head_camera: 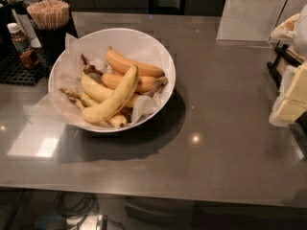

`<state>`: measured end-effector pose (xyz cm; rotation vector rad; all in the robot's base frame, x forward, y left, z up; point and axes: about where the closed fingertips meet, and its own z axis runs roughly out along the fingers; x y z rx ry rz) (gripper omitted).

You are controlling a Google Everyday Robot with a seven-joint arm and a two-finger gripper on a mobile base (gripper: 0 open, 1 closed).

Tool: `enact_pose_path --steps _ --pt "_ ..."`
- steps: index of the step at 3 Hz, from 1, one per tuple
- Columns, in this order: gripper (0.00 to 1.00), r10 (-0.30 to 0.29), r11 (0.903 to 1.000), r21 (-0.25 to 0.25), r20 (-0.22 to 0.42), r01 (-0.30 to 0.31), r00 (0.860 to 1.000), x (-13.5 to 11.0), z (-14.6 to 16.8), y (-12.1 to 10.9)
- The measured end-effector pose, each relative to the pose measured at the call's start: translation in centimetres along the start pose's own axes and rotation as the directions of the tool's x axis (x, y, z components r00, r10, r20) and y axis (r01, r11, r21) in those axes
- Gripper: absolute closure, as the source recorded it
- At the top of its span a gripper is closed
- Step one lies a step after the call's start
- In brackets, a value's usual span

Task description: Pick banana from white bowl

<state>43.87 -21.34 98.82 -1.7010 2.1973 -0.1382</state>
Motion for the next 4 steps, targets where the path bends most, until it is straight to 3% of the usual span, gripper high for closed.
enact_pose_path --steps 1,2,3,4 --pt "0.00 -0.006 1.0000 0.001 0.004 0.006 1.000 -0.2 0.0 0.0" --pt "0.00 -0.108 0.9934 -0.032 0.050 0.110 0.993 -2.8 0.6 -0.2" --pt "0.00 -0.228 0.9665 -0.092 0.121 0.239 0.966 -5.8 2.1 -0.8" --pt "0.00 -0.278 0.9365 -0.155 0.221 0.315 0.935 -7.3 4.3 -2.3"
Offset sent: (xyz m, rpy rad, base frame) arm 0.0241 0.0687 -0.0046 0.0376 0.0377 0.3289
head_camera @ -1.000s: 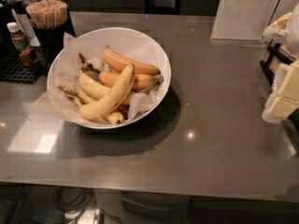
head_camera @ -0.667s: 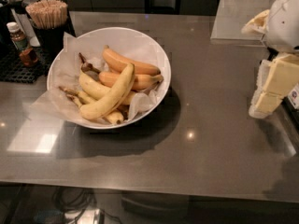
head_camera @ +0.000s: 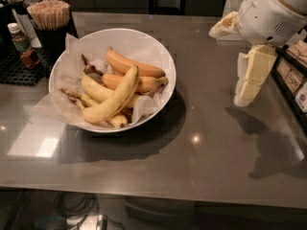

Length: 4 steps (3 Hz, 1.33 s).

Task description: Pick banana from white bowl

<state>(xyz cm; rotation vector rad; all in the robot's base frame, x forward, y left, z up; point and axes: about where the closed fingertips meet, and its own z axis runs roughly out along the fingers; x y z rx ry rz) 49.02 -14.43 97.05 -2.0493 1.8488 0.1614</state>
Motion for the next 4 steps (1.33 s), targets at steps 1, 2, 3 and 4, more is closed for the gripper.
enact_pose_path --steps 1,2,3,4 --pt "0.00 -0.050 0.9965 -0.064 0.074 0.055 0.996 -0.5 2.2 -2.4" --pt "0.00 -0.058 0.9946 -0.079 0.129 0.068 0.990 -0.6 4.3 -5.3" --pt "0.00 -0.058 0.9946 -0.078 0.129 0.069 0.990 -0.6 4.3 -5.3" --pt "0.00 -0.104 0.9933 -0.033 0.161 0.111 0.981 -2.7 2.9 -4.1"
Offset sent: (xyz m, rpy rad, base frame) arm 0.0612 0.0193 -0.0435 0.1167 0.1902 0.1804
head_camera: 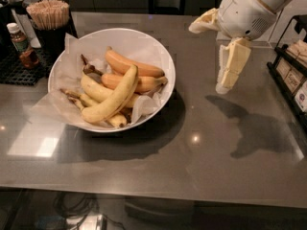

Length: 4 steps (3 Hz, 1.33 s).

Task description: Pick banana from white bowl

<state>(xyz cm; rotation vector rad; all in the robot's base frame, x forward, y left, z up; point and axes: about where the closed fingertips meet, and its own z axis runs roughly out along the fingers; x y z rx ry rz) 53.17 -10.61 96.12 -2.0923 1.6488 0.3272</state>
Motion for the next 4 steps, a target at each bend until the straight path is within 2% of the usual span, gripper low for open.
enact_pose_path --steps 1,2,3,4 --pt "0.00 -0.152 0.9883 0.013 0.013 0.152 0.988 -6.0 -1.9 2.4" --pt "0.00 -0.284 0.9589 -0.004 0.031 0.284 0.958 -11.1 -3.0 2.8" --pt "0.00 -0.393 0.9189 -0.002 0.068 0.394 0.917 -15.6 -2.8 0.2" --pt "0.00 -0.478 0.8778 0.032 0.131 0.478 0.869 -20.2 -1.9 -3.5"
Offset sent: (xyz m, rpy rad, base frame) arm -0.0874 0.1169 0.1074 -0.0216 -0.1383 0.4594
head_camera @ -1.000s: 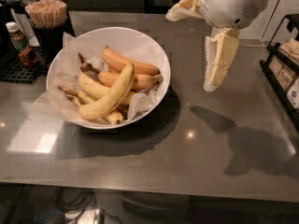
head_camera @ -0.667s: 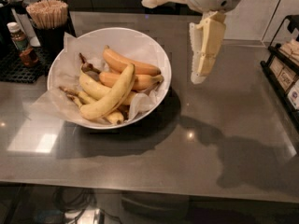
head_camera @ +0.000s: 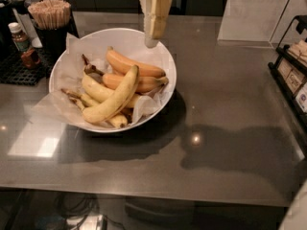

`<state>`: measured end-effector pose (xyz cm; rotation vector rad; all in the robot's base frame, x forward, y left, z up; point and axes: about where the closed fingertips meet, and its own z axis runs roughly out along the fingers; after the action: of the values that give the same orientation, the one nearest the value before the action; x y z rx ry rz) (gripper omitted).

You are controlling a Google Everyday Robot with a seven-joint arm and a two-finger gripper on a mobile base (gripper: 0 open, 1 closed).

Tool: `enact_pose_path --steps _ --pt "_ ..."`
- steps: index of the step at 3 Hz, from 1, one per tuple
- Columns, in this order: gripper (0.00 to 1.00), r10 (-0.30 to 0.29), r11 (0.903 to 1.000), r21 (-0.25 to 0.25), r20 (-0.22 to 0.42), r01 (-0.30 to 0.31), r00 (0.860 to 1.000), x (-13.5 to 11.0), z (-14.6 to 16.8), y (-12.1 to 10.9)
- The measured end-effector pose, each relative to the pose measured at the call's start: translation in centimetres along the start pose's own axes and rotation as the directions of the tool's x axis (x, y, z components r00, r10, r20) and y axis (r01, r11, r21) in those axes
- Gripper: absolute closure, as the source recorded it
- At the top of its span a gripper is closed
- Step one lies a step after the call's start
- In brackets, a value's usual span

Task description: Pick banana from white bowl

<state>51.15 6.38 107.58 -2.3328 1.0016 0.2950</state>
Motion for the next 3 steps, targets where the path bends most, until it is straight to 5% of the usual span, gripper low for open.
enact_pose_path --steps 1,2,3 --pt "0.00 -0.018 0.9983 0.055 0.008 0.018 1.000 -0.9 -0.4 -1.7" --pt "0.00 -0.018 0.9983 0.056 0.008 0.017 1.000 -0.9 -0.4 -1.7" --pt "0.00 0.066 0.9964 0.053 0.022 -0.067 0.998 0.5 0.4 -0.1"
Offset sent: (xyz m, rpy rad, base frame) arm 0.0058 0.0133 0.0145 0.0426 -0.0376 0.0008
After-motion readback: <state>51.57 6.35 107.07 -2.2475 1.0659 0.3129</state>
